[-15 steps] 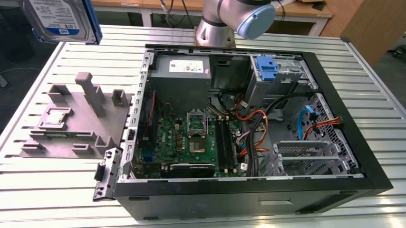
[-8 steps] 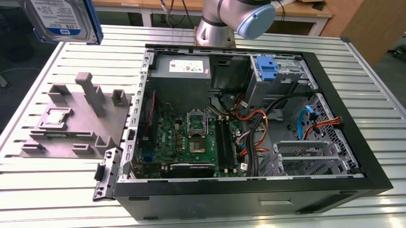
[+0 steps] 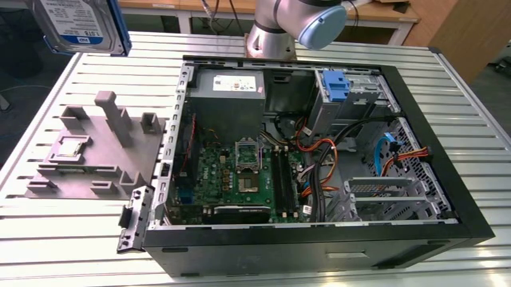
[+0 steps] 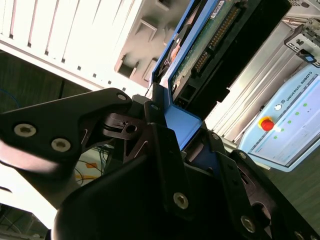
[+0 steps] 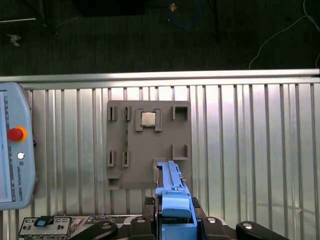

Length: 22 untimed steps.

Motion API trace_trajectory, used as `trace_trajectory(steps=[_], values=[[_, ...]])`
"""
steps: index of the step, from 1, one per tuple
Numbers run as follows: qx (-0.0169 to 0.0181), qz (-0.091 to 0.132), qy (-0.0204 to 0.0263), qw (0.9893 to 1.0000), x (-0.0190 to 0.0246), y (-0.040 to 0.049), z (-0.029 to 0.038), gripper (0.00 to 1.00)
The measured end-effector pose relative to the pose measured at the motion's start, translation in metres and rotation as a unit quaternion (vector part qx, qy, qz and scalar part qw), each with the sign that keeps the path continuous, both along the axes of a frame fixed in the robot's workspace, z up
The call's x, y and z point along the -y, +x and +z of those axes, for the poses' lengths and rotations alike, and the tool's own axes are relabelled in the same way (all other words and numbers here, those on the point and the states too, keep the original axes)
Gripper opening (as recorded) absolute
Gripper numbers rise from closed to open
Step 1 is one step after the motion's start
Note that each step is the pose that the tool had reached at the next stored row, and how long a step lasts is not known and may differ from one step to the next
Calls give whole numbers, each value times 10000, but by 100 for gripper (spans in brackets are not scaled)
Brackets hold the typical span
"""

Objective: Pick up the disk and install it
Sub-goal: 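Pick up the disk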

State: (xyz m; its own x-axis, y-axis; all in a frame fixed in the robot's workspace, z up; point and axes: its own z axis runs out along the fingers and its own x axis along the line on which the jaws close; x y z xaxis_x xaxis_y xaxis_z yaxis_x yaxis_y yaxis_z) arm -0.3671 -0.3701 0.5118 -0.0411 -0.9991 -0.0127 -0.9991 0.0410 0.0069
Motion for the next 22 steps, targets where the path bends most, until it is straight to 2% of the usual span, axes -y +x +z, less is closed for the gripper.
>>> trace_trajectory(steps=[22], values=[[0,0,0,10000,0,68,0,37]])
